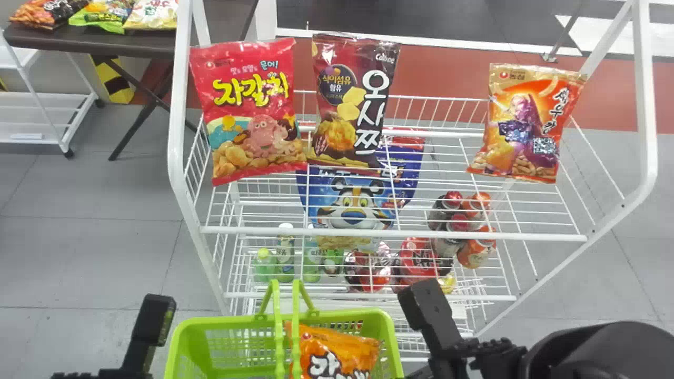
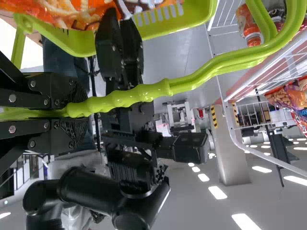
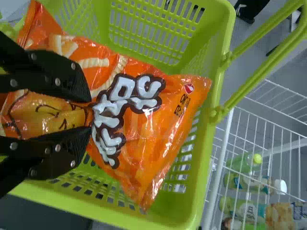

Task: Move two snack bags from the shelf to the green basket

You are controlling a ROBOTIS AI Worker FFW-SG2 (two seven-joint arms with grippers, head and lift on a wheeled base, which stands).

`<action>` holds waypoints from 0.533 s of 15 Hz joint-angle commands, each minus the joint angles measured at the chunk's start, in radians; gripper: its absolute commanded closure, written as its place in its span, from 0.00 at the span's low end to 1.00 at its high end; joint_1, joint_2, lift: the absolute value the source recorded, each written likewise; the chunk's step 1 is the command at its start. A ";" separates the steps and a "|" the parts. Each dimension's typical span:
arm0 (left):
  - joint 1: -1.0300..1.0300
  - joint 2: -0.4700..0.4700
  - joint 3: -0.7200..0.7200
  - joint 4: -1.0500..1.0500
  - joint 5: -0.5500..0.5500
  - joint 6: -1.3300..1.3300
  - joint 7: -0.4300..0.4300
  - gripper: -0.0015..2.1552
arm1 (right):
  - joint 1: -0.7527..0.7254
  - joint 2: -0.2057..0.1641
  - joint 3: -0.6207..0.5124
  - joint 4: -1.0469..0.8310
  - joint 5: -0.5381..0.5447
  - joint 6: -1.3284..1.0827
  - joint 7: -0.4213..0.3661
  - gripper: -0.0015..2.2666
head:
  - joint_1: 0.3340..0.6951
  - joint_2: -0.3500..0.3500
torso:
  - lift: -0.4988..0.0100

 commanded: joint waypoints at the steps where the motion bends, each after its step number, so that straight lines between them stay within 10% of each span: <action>1: 0.004 0.000 0.000 -0.006 -0.001 0.001 0.000 0.92 | 0.000 -0.006 -0.025 -0.077 0.036 0.007 0.000 0.03 | 1.00 0.30 | 0.94; 8: 0.010 0.002 0.000 -0.007 -0.001 0.001 -0.003 0.92 | 0.012 -0.008 -0.212 -0.125 0.112 -0.378 0.104 0.03 | 1.00 0.21 | 0.94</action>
